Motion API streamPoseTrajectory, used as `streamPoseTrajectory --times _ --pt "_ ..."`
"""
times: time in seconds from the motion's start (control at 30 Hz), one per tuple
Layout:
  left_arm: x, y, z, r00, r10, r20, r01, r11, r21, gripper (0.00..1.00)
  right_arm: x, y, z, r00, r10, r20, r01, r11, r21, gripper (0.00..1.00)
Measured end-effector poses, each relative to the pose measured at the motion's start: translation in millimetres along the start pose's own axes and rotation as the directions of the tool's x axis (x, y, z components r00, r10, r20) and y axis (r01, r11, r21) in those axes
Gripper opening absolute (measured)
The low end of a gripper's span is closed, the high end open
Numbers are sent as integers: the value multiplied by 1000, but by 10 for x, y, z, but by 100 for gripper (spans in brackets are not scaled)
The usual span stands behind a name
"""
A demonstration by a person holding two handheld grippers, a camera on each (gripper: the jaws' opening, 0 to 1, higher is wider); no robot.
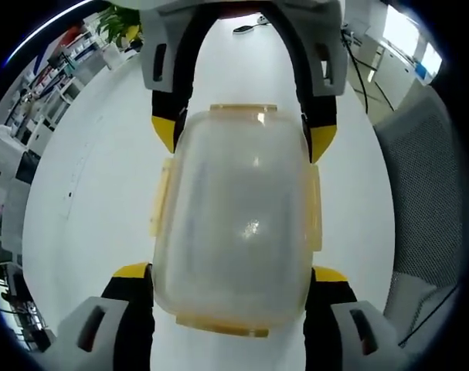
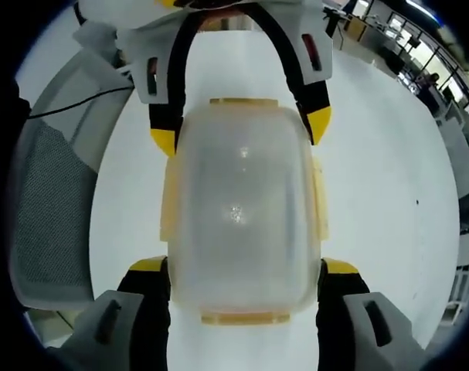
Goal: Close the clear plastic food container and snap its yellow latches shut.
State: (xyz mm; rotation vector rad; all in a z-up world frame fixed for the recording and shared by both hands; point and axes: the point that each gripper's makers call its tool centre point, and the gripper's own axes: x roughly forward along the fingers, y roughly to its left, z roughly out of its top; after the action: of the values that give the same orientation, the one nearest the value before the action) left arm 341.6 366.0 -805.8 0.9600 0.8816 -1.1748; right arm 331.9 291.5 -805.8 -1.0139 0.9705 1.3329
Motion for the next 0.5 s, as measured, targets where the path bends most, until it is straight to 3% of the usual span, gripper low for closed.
streamPoseTrajectory --times 0.5 --pt "32 206 -43 1000 -3 -8 3 1000 13 77 15 -188 52 1000 -9 14 9 1000 21 76"
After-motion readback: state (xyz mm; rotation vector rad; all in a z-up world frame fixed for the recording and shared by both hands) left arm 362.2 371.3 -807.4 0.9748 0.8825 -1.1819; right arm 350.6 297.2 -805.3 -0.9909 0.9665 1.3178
